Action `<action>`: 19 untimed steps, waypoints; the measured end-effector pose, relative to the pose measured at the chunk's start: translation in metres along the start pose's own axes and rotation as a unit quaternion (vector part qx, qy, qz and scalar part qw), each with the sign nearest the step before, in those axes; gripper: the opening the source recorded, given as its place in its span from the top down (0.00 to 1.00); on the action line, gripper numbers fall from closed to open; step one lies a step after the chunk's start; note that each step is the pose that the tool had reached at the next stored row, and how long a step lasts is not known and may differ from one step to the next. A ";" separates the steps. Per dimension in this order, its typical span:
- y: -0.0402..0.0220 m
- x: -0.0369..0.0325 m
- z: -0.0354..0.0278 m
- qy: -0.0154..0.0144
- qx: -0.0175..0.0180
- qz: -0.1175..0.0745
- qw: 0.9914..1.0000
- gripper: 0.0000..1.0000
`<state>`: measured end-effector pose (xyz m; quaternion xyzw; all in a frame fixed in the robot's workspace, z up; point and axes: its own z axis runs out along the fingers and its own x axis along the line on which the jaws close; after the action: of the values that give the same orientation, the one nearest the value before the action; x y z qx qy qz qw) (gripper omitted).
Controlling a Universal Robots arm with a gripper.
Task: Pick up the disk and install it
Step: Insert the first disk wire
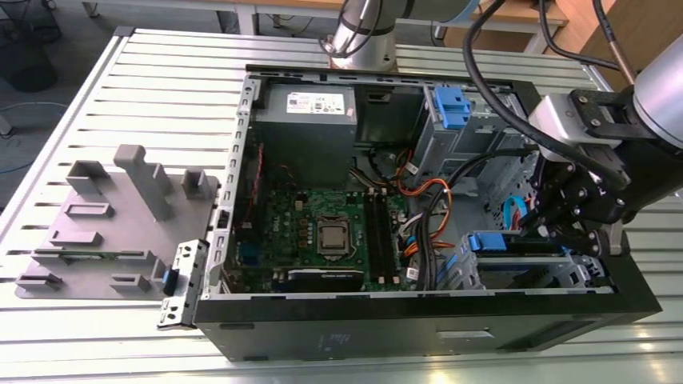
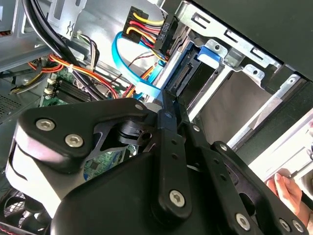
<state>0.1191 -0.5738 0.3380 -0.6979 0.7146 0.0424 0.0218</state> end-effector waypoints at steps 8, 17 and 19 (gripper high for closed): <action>0.0002 0.0002 0.0021 0.000 0.000 0.000 1.000 0.84; 0.0001 0.0006 0.0057 0.000 0.000 0.000 1.000 0.84; 0.0001 0.0006 0.0062 0.000 0.000 0.000 1.000 0.84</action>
<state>0.1188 -0.5738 0.3317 -0.6979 0.7146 0.0423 0.0219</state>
